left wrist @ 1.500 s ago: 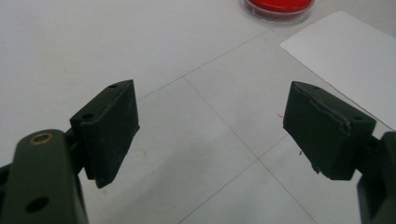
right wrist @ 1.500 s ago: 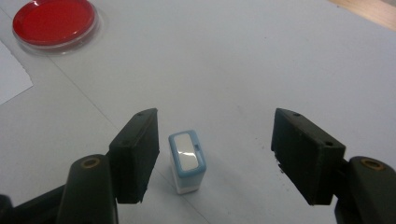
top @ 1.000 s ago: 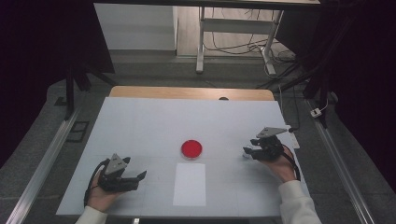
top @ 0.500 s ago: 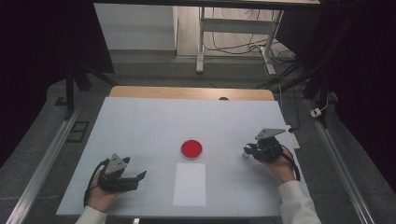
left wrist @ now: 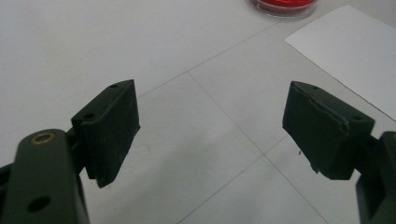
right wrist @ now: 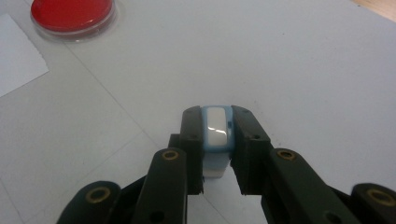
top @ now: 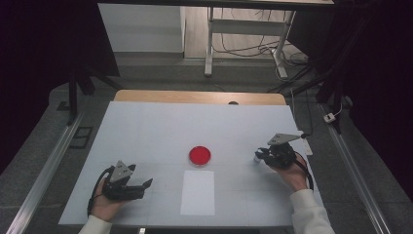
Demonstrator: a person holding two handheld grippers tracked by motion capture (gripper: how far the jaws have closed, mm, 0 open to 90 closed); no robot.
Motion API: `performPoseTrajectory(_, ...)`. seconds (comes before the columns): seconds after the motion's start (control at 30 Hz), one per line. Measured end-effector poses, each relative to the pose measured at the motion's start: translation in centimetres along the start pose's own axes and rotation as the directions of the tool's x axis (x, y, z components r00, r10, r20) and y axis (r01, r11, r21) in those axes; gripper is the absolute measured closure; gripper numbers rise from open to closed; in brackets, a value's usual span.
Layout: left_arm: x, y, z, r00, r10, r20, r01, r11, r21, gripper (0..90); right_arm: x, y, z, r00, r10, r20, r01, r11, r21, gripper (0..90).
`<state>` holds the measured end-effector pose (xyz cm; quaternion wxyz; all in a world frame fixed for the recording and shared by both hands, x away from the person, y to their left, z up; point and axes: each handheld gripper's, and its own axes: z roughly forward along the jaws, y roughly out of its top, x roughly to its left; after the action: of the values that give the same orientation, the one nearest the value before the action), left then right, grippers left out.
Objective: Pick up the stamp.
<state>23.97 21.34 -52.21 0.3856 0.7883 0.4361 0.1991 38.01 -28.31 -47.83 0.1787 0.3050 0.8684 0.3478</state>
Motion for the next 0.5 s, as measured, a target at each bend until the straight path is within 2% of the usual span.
performPoseTrajectory(0.27, -0.01, -0.03, 0.06, 1.0000, 0.001, 0.000, -0.001, 1.0000, 0.001, 19.3, 0.06, 0.17, -0.36, 0.9999, 0.015, 0.002, -0.014, 0.9993, -0.033, 75.2)
performPoseTrajectory(0.33, -0.01, -0.04, 0.07, 1.0000, 0.002, 0.000, -0.002, 1.0000, 0.002, 19.3, 0.14, 0.22, -0.48, 0.9995, 0.032, 0.000, -0.032, 0.9986, -0.043, 75.1)
performPoseTrajectory(0.5, -0.03, -0.05, 0.10, 1.0000, 0.003, 0.000, -0.003, 1.0000, 0.002, 19.4, 0.37, 0.33, -0.74, 0.9995, 0.032, -0.005, -0.032, 0.9978, -0.058, 75.1)
